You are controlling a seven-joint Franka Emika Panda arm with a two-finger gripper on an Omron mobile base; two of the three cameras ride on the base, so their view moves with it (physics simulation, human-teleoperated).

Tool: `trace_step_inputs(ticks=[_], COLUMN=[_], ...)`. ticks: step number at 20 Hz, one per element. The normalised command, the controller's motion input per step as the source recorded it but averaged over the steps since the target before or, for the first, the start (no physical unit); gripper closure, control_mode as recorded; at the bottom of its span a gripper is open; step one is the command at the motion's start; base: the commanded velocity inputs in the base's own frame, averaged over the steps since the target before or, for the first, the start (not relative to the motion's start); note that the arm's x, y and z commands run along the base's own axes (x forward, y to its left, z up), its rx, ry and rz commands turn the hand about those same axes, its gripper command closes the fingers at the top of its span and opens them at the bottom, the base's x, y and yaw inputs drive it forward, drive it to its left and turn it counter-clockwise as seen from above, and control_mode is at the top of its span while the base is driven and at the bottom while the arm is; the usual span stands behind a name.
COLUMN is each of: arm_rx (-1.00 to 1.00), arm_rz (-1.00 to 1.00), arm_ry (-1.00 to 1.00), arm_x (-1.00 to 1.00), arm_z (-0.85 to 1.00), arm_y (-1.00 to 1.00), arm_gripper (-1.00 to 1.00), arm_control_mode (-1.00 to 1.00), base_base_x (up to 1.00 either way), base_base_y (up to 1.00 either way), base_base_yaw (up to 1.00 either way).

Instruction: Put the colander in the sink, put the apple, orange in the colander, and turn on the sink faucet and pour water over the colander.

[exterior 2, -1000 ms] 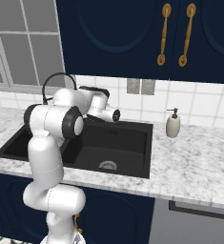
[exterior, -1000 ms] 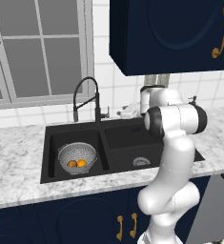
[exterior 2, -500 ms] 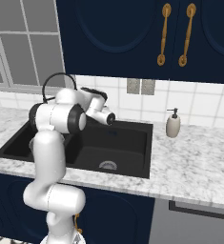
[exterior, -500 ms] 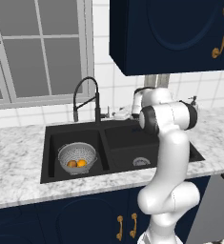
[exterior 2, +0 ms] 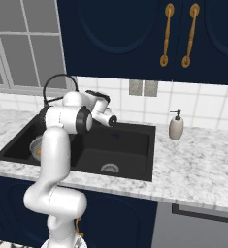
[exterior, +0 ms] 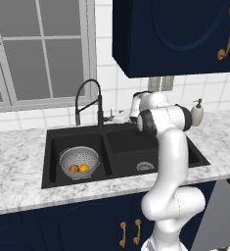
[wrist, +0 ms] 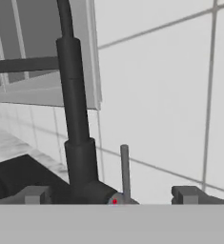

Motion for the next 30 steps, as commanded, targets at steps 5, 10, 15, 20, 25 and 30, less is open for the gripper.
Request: trace_step_inputs(ticks=[5, 10, 15, 20, 25, 30], arm_rx=[0.0, 0.0, 0.0, 0.0, 0.0, 0.0], arm_rz=[0.0, 0.0, 0.0, -0.01, -0.02, -0.01], arm_ry=[-0.09, -0.05, 0.0, 0.0, 0.0, 0.01], arm_x=[0.47, 0.46, 0.37, 0.36, 0.29, 0.24], arm_z=[-0.1, -0.05, 0.0, -0.01, -0.01, 0.05], arm_y=[0.09, 0.08, 0.05, 0.06, 0.07, 0.0], arm_gripper=[-1.0, -1.0, -1.0, -1.0, -1.0, -1.0], arm_control_mode=[-1.0, -1.0, -1.0, -1.0, -1.0, -1.0], base_base_x=[0.0, 0.0, 0.0, 0.0, 0.0, 0.0], base_base_y=[0.0, 0.0, 0.0, 0.0, 0.0, 0.0], base_base_yaw=[0.0, 0.0, 0.0, 0.0, 0.0, 0.0])
